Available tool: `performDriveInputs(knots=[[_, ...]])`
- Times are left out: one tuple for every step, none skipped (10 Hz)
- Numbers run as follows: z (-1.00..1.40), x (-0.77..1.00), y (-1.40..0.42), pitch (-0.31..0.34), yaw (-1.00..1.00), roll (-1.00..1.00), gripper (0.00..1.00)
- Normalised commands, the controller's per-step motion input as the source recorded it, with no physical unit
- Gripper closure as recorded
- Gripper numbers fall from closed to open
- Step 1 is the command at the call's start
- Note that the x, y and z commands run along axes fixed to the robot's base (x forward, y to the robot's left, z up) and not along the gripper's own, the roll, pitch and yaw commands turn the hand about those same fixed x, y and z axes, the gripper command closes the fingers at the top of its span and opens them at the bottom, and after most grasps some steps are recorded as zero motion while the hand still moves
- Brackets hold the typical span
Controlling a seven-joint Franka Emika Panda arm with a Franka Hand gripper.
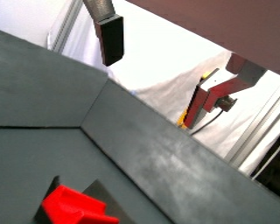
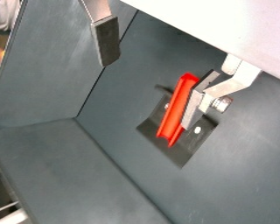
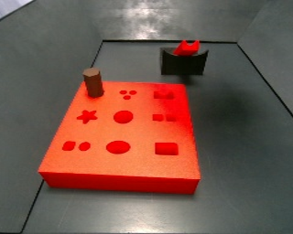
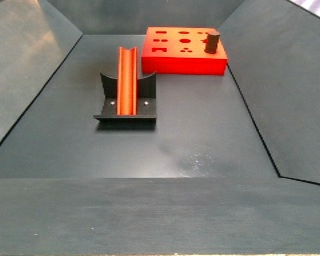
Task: Pick up the arch object. Move up. Place the arch object on the fixture. Regrasp the arch object. Move to above the board. Insert the arch object.
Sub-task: Regrasp the arch object.
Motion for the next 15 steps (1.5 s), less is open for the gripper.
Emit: performDriveInputs(knots=[[0.00, 0.10, -0.04, 0.125, 0.20, 0.33, 0.00], [0.00, 0.09, -0.03, 0.089, 0.21, 0.23, 0.00], [0.00, 0.08, -0.04, 0.049, 0.21, 0.19, 0.00], [-1.00, 0.03, 0.05, -0.017, 0.19, 0.11, 0.00], [-1.00, 0.03, 0.05, -0.031, 0.17, 0.10, 0.00], [-1.00, 0.04, 0.04, -0.070, 0.14, 0.09, 0.00], [-1.00, 0.05, 0.04, -0.098, 0.11, 0.07, 0.00], [-1.00, 0.06, 0.04, -0.120, 0.07, 0.06, 0.00], [-1.00, 0.06, 0.04, -0.122, 0.04, 0.05, 0.00], [-1.00, 0.07, 0.04, -0.127, 0.02, 0.05, 0.00], [-1.00, 0.07, 0.03, -0.116, -0.02, 0.05, 0.00], [-1.00, 0.07, 0.03, -0.106, -0.04, 0.05, 0.00], [-0.99, 0.07, 0.03, -0.084, -0.05, 0.05, 0.00], [-0.88, 0.07, 0.02, -0.074, -0.05, 0.05, 0.00], [-0.59, 0.06, 0.01, -0.040, -0.06, 0.05, 0.00]])
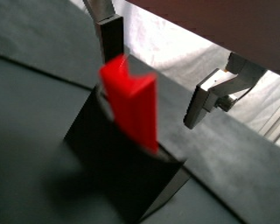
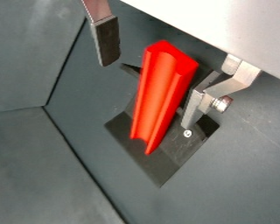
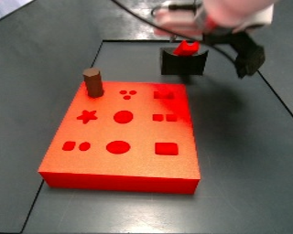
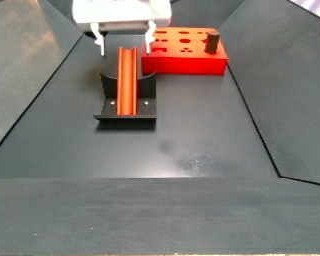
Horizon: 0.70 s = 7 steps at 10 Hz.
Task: Pick up the arch object. Move up. Place the arch object on the fixture. Regrasp the arch object. Move to above the board. Insert the arch object.
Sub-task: Regrasp the arch object, then move to above the board.
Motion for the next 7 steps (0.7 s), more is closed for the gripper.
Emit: performDriveInputs(knots=[[-0.48, 0.06, 0.01, -0.023, -0.05, 0.05, 0.00], [-0.26, 0.06, 0.00, -0.001, -0.04, 0.06, 0.00], [0.00, 0.00, 0.00, 0.000, 0.00, 0.00, 1.00], [1.00, -0.21, 0.05, -0.298, -0.01, 0.05, 1.00], [1.00, -0.21, 0.05, -0.301, -0.01, 0.05, 1.00], [1.00, -0.22, 0.05, -0.292, -0.06, 0.01, 1.00], [1.00, -0.21, 0.05, -0.266, -0.11, -0.01, 1.00]])
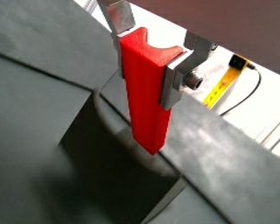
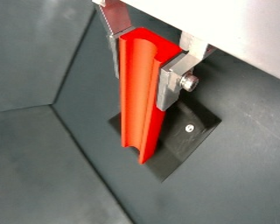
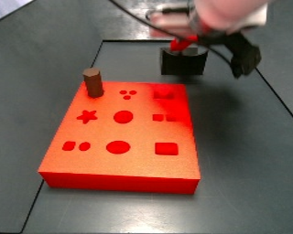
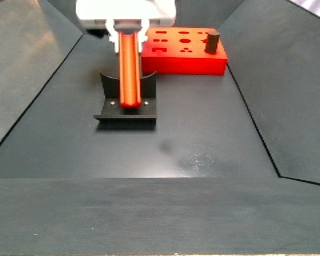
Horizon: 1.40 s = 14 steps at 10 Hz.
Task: Pick up the arch object. Move up. Place the arch object on the fixture. Regrasp the arch object. Move to above the board. Insert the arch object.
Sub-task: Move to above the board.
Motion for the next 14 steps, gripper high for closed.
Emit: performDriveInputs(knots=[[1.00, -0.20, 0.05, -0.230, -0.15, -0.02, 1.00], [1.00, -0.20, 0.05, -0.189, -0.17, -0.04, 1.00], [1.00, -0.20, 0.05, -0.147, -0.20, -0.05, 1.00], [1.00, -0.19, 0.05, -0.089, -0.22, -0.07, 1.00], [1.00, -0.19, 0.05, -0.045, -0.22, -0.09, 1.00], [1.00, -0.18, 0.05, 0.013, -0.20, -0.10, 1.00], [1.00, -0.18, 0.05, 0.040, -0.19, -0.11, 1.00], [0.78, -0.13, 0.04, 0.082, -0.14, -0.11, 1.00], [0.58, -0.09, 0.03, 0.107, -0.11, -0.11, 1.00], [0.32, -0.06, 0.01, 0.135, -0.06, -0.08, 1.00], [0.19, -0.05, 0.01, 0.145, -0.04, -0.07, 1.00], [0.36, -0.39, -1.00, 0.104, -0.11, -1.00, 1.00], [0.36, -0.38, -1.00, 0.103, -0.10, -1.00, 1.00], [0.40, -0.41, -1.00, 0.102, -0.09, -1.00, 1.00]])
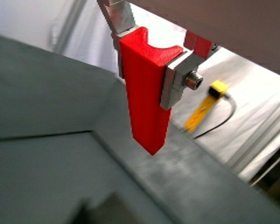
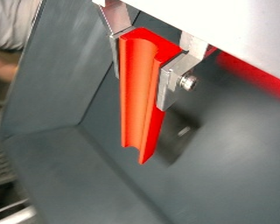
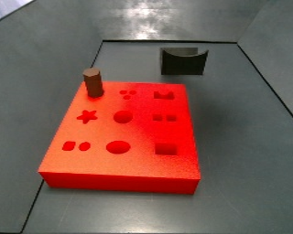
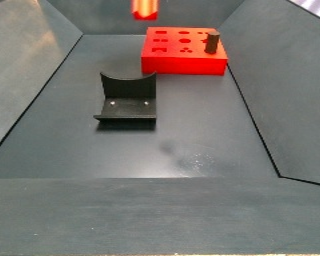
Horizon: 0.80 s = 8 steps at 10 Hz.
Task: Pick up the arch object. Move up. Place the arch object on the fixture. Regrasp the arch object. Move to above the board. Insert the arch object.
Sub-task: Move to above the board.
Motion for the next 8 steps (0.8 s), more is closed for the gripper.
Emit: performDriveInputs(knots=[[0.38, -0.41, -1.00, 0.104, -0.08, -1.00, 1.00], [0.38, -0.42, -1.00, 0.111, -0.07, -1.00, 1.00], [0.39, -0.43, -1.00, 0.112, -0.07, -1.00, 1.00], [0.40, -0.44, -1.00, 0.114, -0.05, -1.00, 1.00], [0.39, -0.43, -0.97, 0.113, -0.05, -1.00, 1.00], [0.22, -0.25, -0.55, 0.112, -0.04, -1.00, 1.00], [0.12, -0.14, -0.30, 0.109, -0.04, -1.00, 1.00], [0.06, -0.09, -0.13, 0.087, -0.02, -1.00, 1.00]])
